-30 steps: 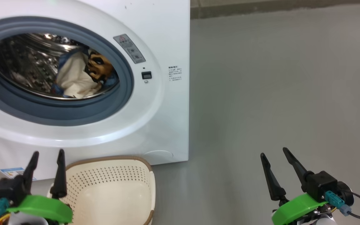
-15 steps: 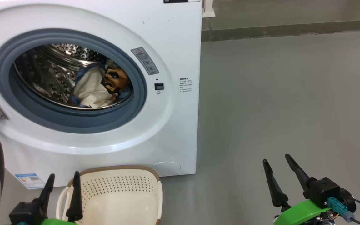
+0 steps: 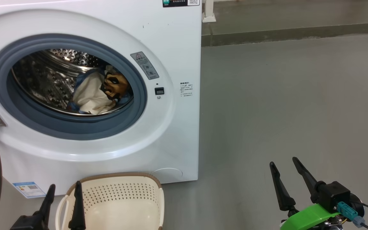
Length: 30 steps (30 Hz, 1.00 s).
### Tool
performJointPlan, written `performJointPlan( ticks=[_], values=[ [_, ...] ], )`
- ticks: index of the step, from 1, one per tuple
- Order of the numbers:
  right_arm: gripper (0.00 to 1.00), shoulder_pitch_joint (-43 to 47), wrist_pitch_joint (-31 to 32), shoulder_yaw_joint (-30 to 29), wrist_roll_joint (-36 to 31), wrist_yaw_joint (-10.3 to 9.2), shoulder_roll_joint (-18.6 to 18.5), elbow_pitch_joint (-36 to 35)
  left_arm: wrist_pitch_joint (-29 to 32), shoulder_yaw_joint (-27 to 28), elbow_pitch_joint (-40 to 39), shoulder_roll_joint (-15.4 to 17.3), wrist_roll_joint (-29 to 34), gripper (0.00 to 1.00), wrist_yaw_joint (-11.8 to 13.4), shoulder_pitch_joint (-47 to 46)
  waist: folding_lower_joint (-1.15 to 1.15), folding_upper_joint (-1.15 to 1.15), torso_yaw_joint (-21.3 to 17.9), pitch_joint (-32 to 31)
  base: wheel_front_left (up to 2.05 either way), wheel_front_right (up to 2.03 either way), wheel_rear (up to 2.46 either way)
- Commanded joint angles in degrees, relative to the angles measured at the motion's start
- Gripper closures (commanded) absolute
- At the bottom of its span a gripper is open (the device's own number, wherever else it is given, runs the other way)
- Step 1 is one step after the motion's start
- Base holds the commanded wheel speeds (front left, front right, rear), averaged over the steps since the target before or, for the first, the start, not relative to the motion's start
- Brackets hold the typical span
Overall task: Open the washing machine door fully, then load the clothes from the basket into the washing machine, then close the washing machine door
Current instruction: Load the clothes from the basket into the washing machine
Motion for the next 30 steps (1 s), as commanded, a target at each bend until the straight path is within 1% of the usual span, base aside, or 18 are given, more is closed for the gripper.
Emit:
performJointPlan(
  ticks=[1, 18, 30],
  values=[
    [0.0, -0.2, -0.3, 1.2, 0.3, 0.09, -0.1, -1.7, -0.3, 2.2, -1.8, 0.6, 0.8, 0.0, -0.3, -1.3, 0.0, 0.0, 0.0, 0.0, 0.0, 0.0, 0.0],
    [0.0, -0.2, -0.3, 1.2, 0.2, 0.09, -0.1, -1.7, -0.3, 3.4, -1.7, -1.2, 2.2, 0.0, -1.5, -1.5, 0.0, 0.0, 0.0, 0.2, 0.0, 0.0, 0.0],
    [0.0, -0.4, -0.3, 1.3, 0.0, 0.09, -0.1, -1.4, -0.3, 4.1, -0.8, -1.8, 3.4, 0.0, -2.4, -1.6, 0.0, 0.0, 0.0, 0.1, 0.0, 0.0, 0.0]
  ],
)
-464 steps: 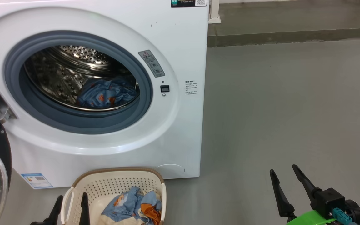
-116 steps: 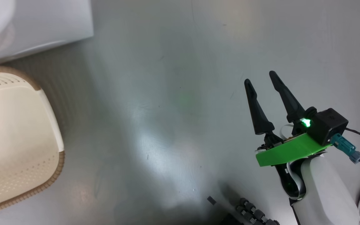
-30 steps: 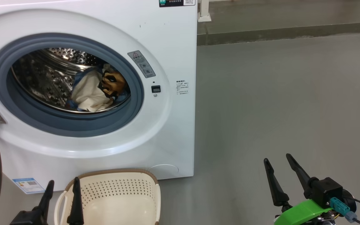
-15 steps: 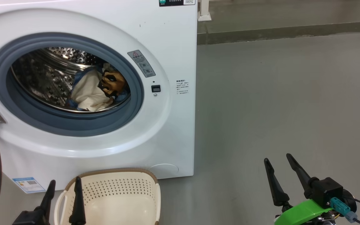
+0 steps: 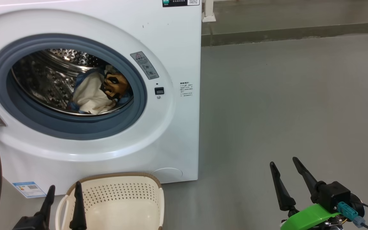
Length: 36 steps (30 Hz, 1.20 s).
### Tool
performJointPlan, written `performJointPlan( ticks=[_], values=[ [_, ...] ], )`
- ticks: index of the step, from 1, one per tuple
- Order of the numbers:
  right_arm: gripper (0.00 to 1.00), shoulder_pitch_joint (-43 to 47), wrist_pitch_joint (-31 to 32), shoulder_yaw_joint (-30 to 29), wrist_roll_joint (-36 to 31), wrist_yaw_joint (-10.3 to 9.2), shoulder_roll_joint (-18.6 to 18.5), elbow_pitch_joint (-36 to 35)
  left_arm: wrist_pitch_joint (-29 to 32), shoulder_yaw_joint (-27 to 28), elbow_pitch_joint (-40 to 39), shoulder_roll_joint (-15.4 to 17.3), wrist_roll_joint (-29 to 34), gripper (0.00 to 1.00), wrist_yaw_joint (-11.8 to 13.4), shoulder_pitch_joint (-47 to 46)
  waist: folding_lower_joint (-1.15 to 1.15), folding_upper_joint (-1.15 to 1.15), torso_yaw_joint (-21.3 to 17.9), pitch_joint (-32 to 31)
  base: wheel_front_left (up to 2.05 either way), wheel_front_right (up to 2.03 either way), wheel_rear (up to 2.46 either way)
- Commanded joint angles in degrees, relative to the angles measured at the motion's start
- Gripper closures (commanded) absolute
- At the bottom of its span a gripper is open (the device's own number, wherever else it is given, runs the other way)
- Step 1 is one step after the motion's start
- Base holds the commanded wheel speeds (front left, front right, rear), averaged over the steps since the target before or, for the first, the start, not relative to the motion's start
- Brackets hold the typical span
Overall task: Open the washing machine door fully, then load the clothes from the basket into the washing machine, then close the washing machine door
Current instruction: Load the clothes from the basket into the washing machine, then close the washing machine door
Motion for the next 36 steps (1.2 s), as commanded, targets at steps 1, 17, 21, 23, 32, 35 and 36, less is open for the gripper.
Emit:
performJointPlan(
  ticks=[1, 17, 21, 23, 32, 35, 36],
  values=[
    [0.0, -0.5, -0.3, 1.4, -0.1, 0.09, -0.1, -1.4, -0.3, 2.0, -1.1, 0.4, 1.0, 0.0, -0.2, -1.6, 0.0, 0.0, 0.0, 0.0, 0.0, 0.0, 0.0],
    [0.0, -0.4, -0.3, 2.0, -0.3, 0.09, -0.1, -1.1, -0.3, 2.2, 0.4, -0.1, 1.3, 0.0, -1.2, -1.9, 0.0, 0.0, 0.3, -0.3, 0.0, 0.0, 0.0],
    [0.0, -0.4, -0.3, 2.0, -0.3, 0.09, -0.1, -1.0, -0.3, 2.4, 0.6, -0.2, 1.4, 0.0, -1.3, -2.0, 0.0, 0.0, 0.3, -0.4, 0.0, 0.0, 0.0],
    [0.0, -0.4, -0.3, 2.1, -0.3, 0.09, -0.1, -1.0, -0.3, 2.4, 0.6, -0.2, 1.4, 0.0, -1.5, -2.0, 0.0, 0.0, 0.3, -0.3, 0.0, 0.0, 0.0],
    [0.0, -0.5, -0.3, 2.2, -0.2, 0.09, -0.1, -0.9, -0.3, 2.3, 1.5, -0.2, 1.5, 0.0, -1.6, -2.1, 0.0, 0.0, 0.3, -0.1, -0.17, 0.17, 0.0],
    [0.0, -0.5, -0.3, 2.2, -0.1, 0.09, -0.1, -0.9, -0.3, 2.4, 1.6, -0.2, 1.3, 0.0, -1.8, -2.3, 0.0, 0.0, 0.4, 0.0, -0.85, 0.85, 0.0],
    [0.0, -0.6, -0.3, 2.1, -0.1, 0.09, -0.1, -0.9, -0.3, 2.4, 1.6, -0.2, 1.4, 0.0, -1.8, -2.4, 0.0, 0.0, 0.4, 0.1, -1.26, 1.26, 0.0]
  ],
)
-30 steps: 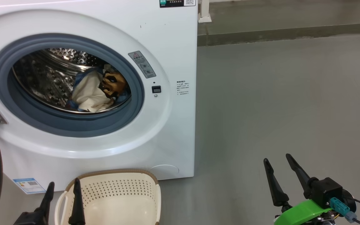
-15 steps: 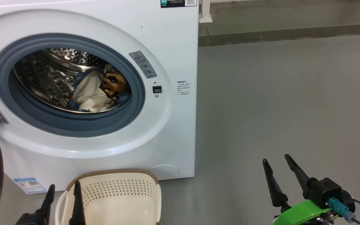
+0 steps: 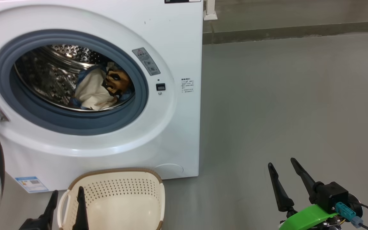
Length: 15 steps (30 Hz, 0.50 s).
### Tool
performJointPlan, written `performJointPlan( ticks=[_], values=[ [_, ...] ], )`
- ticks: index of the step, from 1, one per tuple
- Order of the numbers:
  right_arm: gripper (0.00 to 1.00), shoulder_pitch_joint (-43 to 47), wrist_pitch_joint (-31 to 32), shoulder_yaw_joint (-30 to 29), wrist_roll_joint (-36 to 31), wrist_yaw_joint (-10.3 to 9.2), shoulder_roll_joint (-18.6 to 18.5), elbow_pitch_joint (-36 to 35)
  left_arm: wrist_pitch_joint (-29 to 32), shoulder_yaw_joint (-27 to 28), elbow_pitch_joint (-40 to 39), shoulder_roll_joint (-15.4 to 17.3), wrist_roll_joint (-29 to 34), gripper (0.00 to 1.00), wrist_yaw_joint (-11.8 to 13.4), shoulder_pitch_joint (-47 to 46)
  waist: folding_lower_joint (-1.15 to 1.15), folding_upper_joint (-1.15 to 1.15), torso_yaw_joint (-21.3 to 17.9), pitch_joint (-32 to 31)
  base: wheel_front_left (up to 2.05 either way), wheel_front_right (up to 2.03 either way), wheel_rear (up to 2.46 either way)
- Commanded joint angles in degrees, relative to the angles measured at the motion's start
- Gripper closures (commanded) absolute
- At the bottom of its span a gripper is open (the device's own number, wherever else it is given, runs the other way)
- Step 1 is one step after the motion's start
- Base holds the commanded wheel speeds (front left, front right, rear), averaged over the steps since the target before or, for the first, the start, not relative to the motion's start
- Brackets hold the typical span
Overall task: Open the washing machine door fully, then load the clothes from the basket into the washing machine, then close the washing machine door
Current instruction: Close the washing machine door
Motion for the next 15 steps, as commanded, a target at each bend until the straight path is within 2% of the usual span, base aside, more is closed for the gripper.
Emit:
performJointPlan(
  ticks=[1, 15],
  values=[
    [0.0, -0.6, -0.3, 1.6, -0.1, 0.09, -0.1, -1.2, -0.3, 2.0, -1.1, 0.7, 0.0, 0.0, -0.1, -2.3, 0.0, 0.0, 0.0, 0.1, -1.4, 1.4, 0.0],
    [0.0, -0.8, -0.3, 1.5, 0.1, 0.09, -0.1, -1.1, -0.3, 2.4, -1.8, 0.6, 0.6, 0.0, -0.3, -2.6, 0.0, 0.0, 0.2, 0.4, -1.82, 1.82, 0.0]
  ],
)
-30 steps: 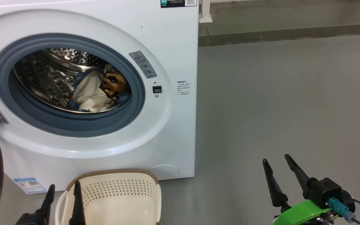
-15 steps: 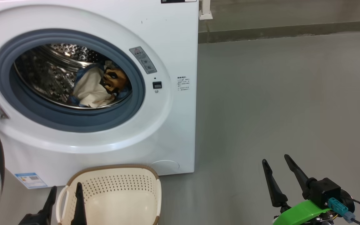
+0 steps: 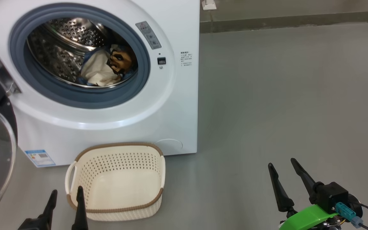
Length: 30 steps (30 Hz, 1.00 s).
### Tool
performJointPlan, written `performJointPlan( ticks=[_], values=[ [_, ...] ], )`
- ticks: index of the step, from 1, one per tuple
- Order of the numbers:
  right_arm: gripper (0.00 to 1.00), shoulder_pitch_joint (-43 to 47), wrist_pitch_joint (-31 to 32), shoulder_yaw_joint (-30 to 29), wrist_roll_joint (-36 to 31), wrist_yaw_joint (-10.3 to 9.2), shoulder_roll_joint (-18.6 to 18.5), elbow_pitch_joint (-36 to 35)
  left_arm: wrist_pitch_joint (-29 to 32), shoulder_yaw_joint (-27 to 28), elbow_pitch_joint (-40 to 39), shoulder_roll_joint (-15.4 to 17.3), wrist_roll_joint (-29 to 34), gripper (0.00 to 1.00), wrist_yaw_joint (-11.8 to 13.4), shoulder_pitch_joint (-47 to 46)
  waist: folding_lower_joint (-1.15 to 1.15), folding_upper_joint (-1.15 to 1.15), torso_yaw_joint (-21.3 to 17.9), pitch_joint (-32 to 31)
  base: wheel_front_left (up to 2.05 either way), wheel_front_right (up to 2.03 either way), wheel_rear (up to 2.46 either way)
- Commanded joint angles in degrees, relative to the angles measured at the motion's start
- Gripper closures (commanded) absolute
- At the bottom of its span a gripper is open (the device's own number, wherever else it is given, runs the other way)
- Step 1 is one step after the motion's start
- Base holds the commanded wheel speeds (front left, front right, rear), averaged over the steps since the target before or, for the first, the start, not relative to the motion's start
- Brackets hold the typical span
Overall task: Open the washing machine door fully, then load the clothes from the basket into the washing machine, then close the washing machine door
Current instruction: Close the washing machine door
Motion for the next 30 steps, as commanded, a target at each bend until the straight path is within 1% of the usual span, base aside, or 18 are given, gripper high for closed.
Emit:
performJointPlan(
  ticks=[1, 8, 30],
  values=[
    [0.0, -0.8, -0.3, 1.5, 0.2, 0.09, -0.1, -1.2, -0.3, 2.0, -1.7, 0.6, 0.6, 0.0, -0.1, -2.6, 0.0, 0.0, 0.0, 0.0, -1.2, 1.2, 0.0],
    [0.0, -0.9, -0.3, 1.5, 0.3, 0.09, -0.1, -1.0, -0.3, 2.2, -1.7, 0.5, 1.1, 0.0, -0.1, -2.7, 0.0, 0.0, 0.1, 0.0, -0.65, 0.65, 0.0],
    [0.0, -0.9, -0.3, 1.6, 0.4, 0.09, -0.1, -0.7, -0.3, 2.8, -1.7, 0.2, 1.7, 0.0, -0.4, -2.5, 0.0, 0.0, 0.0, -0.6, 0.0, 0.0, 0.0]
  ],
)
